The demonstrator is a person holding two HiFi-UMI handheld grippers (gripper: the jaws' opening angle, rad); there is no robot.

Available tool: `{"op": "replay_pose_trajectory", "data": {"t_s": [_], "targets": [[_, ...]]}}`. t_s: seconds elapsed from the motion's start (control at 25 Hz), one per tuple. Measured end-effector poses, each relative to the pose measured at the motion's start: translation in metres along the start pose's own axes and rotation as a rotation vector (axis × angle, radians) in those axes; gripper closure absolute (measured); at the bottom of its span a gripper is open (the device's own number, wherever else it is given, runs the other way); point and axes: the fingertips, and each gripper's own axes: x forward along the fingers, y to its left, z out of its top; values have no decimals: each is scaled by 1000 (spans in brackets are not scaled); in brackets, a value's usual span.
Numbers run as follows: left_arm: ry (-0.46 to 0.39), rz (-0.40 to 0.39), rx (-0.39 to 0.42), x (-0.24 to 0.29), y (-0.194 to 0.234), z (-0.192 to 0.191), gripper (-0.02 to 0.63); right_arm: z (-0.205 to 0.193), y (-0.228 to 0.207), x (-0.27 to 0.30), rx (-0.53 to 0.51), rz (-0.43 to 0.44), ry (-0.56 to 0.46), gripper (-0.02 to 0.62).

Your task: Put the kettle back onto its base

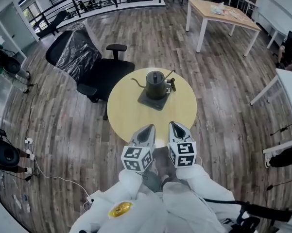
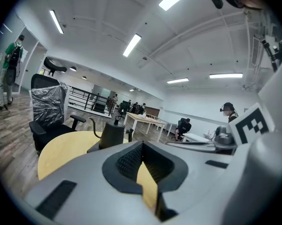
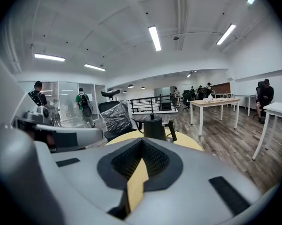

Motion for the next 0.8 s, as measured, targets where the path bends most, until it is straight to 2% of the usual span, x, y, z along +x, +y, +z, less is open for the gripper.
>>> {"op": "replay_pose_trajectory", "data": {"t_s": [0.28, 0.8], "targets": [[8, -18, -16, -34, -28, -16, 604, -10, 17, -38, -25, 15, 7, 583], [-26, -22, 2, -55, -14, -3, 604, 5, 40, -44, -24, 13, -60, 583]]}}
